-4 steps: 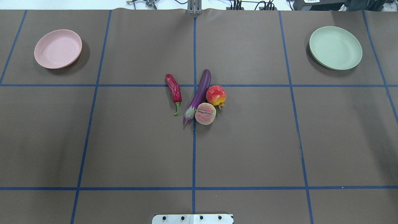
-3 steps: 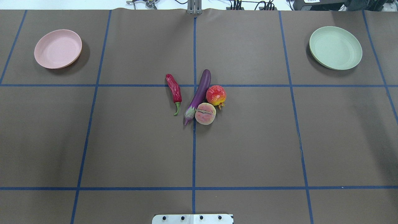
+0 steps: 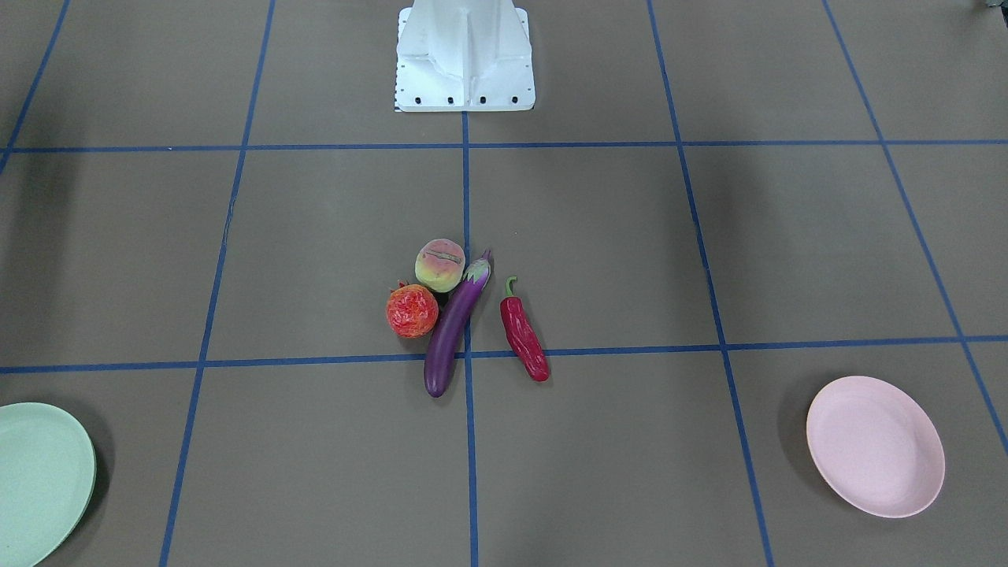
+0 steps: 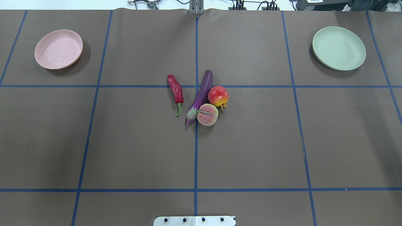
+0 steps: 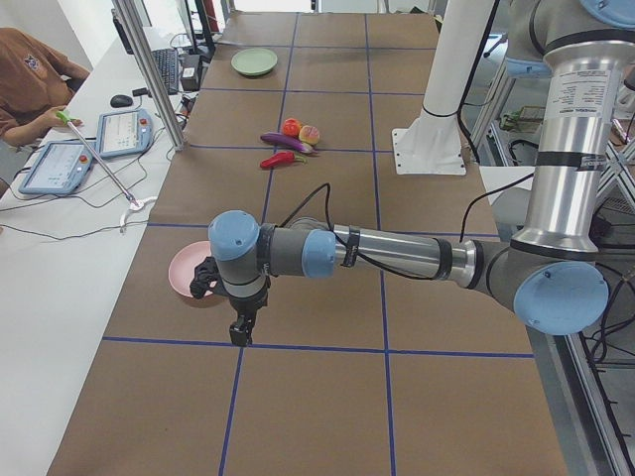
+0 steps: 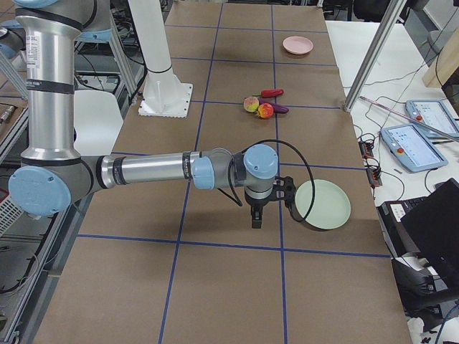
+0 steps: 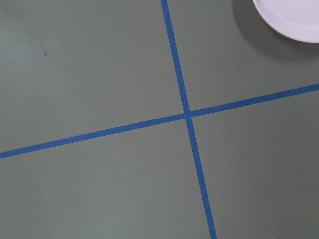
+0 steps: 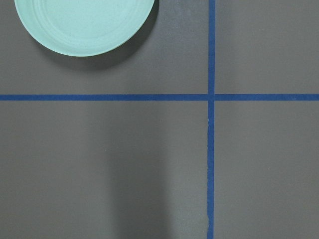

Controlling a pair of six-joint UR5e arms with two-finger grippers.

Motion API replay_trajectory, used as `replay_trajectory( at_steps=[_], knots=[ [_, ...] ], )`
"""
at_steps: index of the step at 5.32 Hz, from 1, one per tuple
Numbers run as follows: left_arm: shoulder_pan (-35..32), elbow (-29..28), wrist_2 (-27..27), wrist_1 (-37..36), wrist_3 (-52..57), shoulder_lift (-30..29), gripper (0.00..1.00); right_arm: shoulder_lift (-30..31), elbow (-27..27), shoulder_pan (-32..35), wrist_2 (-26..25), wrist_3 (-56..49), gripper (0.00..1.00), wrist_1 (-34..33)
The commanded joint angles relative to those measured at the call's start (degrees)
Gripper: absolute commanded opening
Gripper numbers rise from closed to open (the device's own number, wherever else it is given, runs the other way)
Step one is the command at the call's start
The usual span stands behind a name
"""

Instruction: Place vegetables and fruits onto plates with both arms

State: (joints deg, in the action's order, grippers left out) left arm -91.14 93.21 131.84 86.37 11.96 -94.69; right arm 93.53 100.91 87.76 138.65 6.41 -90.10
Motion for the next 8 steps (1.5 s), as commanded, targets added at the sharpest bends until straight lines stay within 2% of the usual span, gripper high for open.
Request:
replay_trajectory(
  at_steps=[1, 2, 3, 4, 5, 8],
  knots=[
    [1.0, 1.2, 0.0, 2.8, -0.4, -2.8, 1.00, -1.5, 0.0, -0.1, 0.4, -0.5, 1.00, 0.0],
    [2.4, 2.7, 0.0, 2.2, -0.7, -3.5, 1.00, -4.6, -0.1, -1.1, 0.1, 0.0, 1.00, -0.4],
    [5.4, 2.9, -0.1, 1.9, -4.5, -5.7, 1.00, -4.2, -0.9, -1.1, 0.6, 4.7, 1.00, 0.0],
    [10.6, 2.9, -0.1, -1.2, -15.7, -10.0, 1.00, -4.2, -0.8, -1.2, 0.7, 6.3, 1.00, 0.0],
    [15.1, 2.8, -0.4, -1.5, -21.3, -12.9, 1.00, -4.3, -0.4, -1.2, 0.8, 7.1, 1.00, 0.0],
    [31.6, 2.6, -1.1, -1.3, -55.9, -25.8, 1.00, -5.0, -0.4, -2.6, 0.7, 7.4, 1.00, 0.0]
  ],
)
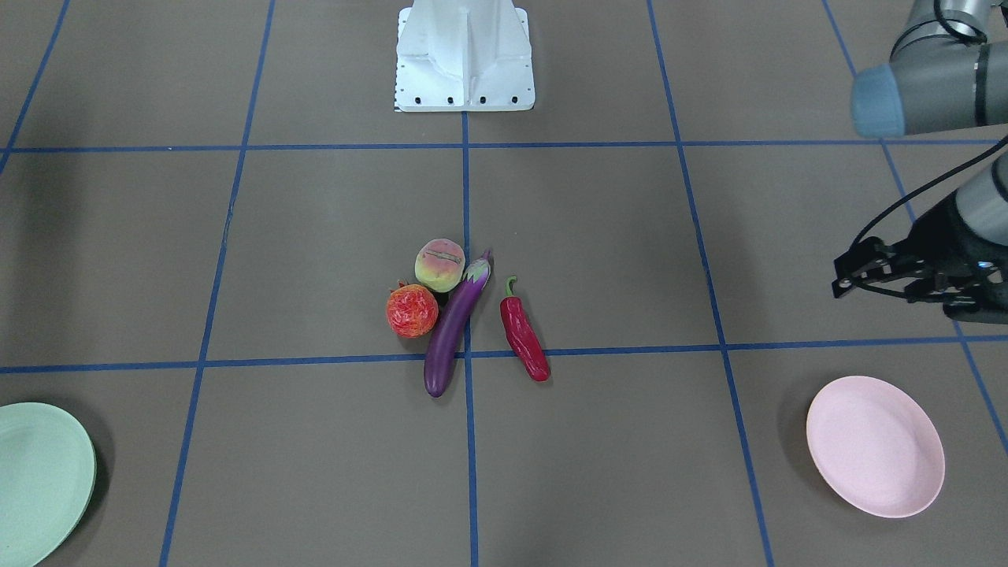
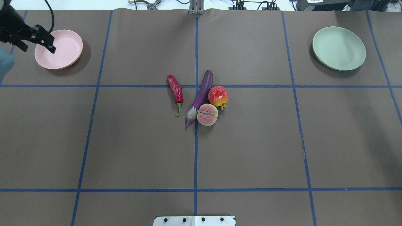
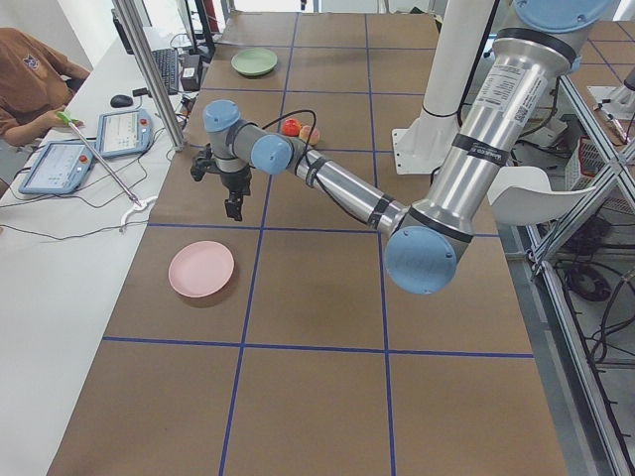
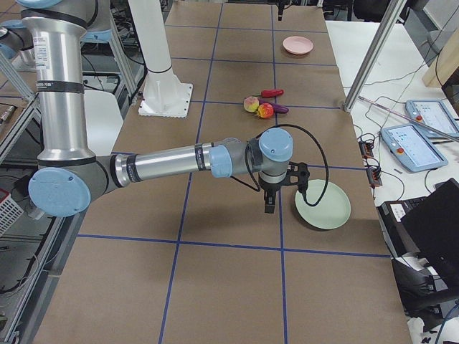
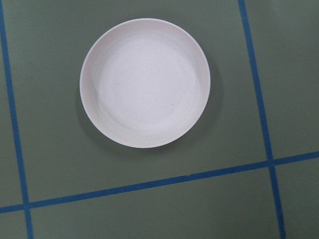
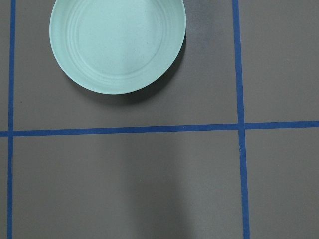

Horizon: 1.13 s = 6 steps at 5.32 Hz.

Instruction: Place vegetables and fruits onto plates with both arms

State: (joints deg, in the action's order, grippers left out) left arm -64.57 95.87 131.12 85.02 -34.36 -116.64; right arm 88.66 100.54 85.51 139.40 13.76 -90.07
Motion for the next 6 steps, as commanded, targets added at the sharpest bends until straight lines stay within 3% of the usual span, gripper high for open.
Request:
replay_trajectory(
  at_steps=[1, 2, 3, 5, 6],
  knots=[
    [12.6, -0.8, -7.6, 0.4, -21.1, -8.6, 1.00, -0.6, -0.3, -0.7, 0.0, 0.0, 1.00, 0.0],
    [19.3, -3.3, -13.5, 2.2, -30.1, -12.8, 1.00, -0.7, -0.5, -0.9, -0.1, -0.1, 1.00, 0.0],
    [22.6, -10.9, -14.8, 8.8, -36.7, -17.7, 1.00, -0.9, -0.5, -1.3, 0.0, -0.1, 1.00, 0.0],
    [26.4, -24.1, -20.7, 18.8, -41.0, -23.3, 1.00, -1.2, -0.4, -1.7, 0.0, 0.0, 1.00, 0.0],
    [26.8, -26.1, -20.7, 20.5, -41.1, -23.6, 1.00, -1.3, -0.4, -2.1, -0.1, 0.0, 1.00, 0.1]
  ],
)
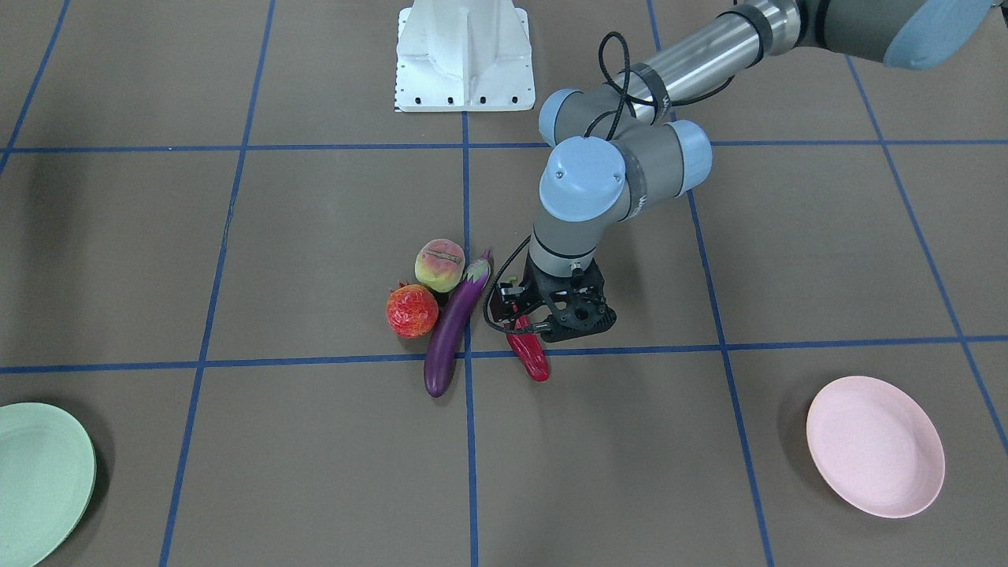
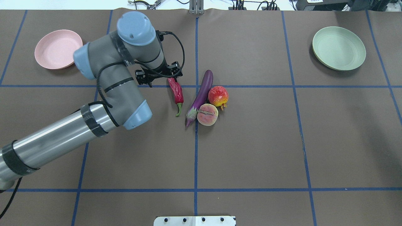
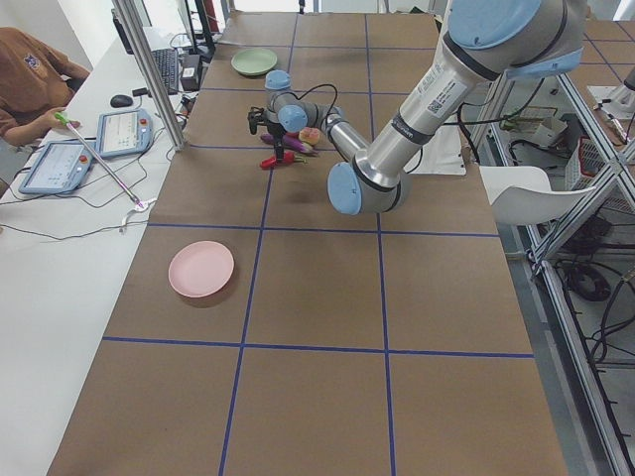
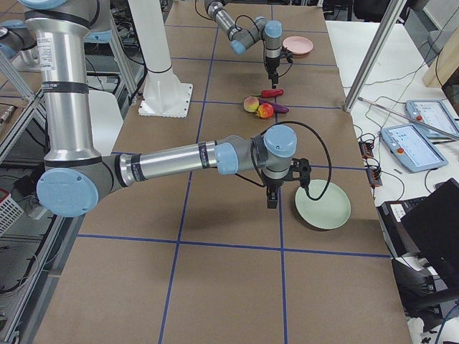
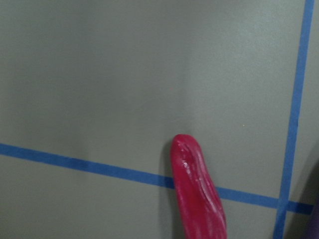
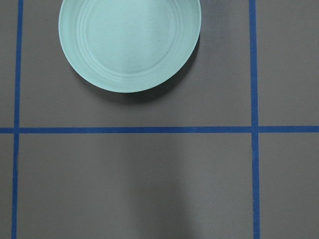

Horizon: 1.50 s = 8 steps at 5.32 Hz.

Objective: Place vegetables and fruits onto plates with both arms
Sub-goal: 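Reach the left gripper down and grasp the red chili pepper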

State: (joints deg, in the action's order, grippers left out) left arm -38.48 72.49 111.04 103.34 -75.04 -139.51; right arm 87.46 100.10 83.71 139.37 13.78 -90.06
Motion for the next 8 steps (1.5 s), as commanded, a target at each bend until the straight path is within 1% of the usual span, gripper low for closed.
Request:
replay_trajectory(
  at_steps=[1, 2, 3, 4, 5, 6, 7, 8],
  knots=[
    [1.1, -4.4, -0.7, 4.6, -0.5, -0.8, 0.98, -0.2, 0.0, -0.4, -0.1, 0.0, 1.00, 0.0],
    [1.7, -6.5, -0.7, 7.1, -0.5, -0.8, 0.86, -0.2, 0.0, -0.4, -0.1, 0.0, 1.00, 0.0],
    [2.0, -6.5, -0.6, 7.1, -0.5, -0.8, 0.64, -0.2, 0.0, -0.4, -0.1, 0.0, 1.00, 0.0],
    [2.0, -6.4, -0.6, 6.5, -0.7, -0.9, 0.26, -0.2, 0.0, -0.4, -0.1, 0.3, 1.00, 0.0],
    [1.9, -5.9, -0.4, 6.3, -0.8, -0.9, 0.00, -0.2, 0.2, -0.4, -0.1, 0.4, 1.00, 0.1],
    [1.0, -3.9, -0.1, 4.6, -0.8, -0.9, 0.00, -0.2, 0.4, -0.4, -0.1, 0.5, 1.00, 0.1],
    [-1.0, -1.6, 1.7, -0.5, -0.6, -2.3, 0.00, -0.3, 0.6, -0.4, -0.1, 0.5, 1.00, 0.1],
    [-3.5, 0.6, 3.8, -2.8, -0.5, -2.8, 0.00, -1.2, 0.6, -0.4, -0.1, 1.7, 0.99, 0.1]
  ],
)
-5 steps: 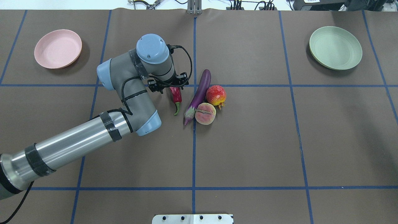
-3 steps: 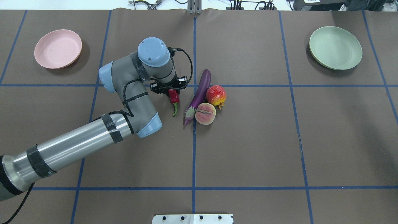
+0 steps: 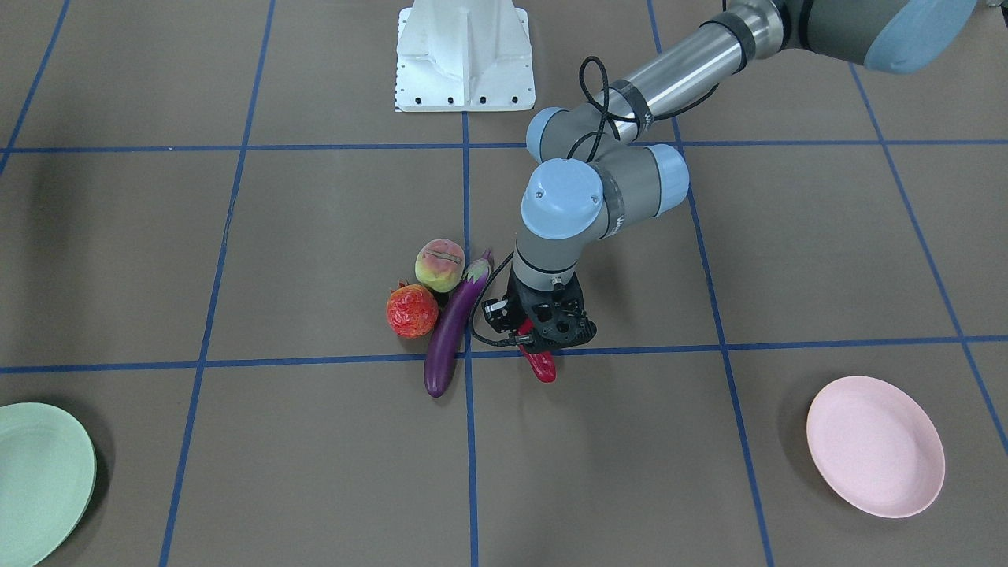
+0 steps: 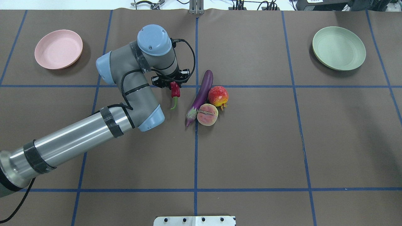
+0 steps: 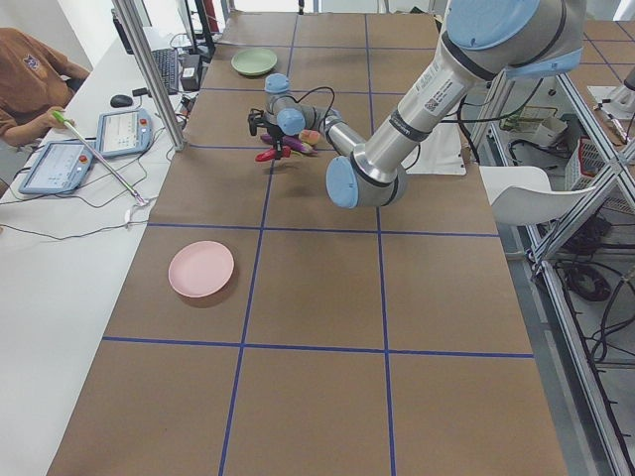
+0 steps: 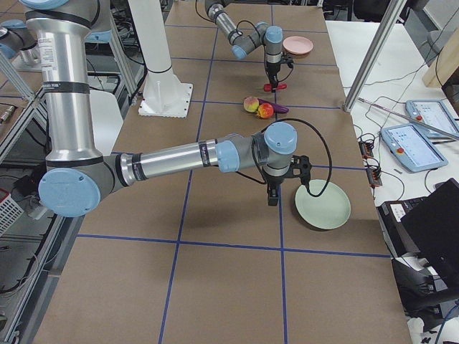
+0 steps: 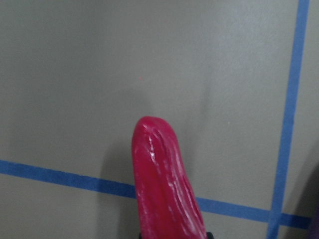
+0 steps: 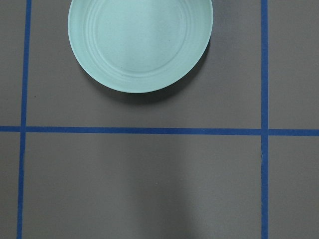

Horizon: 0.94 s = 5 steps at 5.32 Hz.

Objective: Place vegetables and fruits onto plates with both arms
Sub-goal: 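Carry the chili toward the pink plate while the right arm reaches toward the fruit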

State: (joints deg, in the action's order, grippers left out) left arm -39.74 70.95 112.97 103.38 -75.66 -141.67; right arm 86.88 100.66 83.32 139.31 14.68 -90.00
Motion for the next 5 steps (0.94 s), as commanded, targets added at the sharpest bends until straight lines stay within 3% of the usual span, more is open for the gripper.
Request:
replay_trajectory(
  at_steps=[1, 3, 4, 5],
  knots=[
    [-5.2, 2.4, 2.5, -3.2, 1.4, -0.2, 0.00, -5.4, 0.2, -2.5, -0.5, 7.1, 0.99, -0.1],
    [-11.3, 1.9, 3.7, -3.7, 13.0, 1.8, 0.00, -15.8, -0.5, -12.3, -2.0, 21.7, 0.99, -0.3],
    [-15.6, 1.1, 5.0, -5.1, 21.4, 3.9, 0.00, -21.0, -0.7, -18.0, -5.8, 30.9, 0.99, -0.6],
    [-18.8, -3.6, 5.0, -4.9, 28.6, 4.2, 0.00, -27.1, -3.2, -22.8, -9.6, 41.0, 0.99, -0.6]
  ],
)
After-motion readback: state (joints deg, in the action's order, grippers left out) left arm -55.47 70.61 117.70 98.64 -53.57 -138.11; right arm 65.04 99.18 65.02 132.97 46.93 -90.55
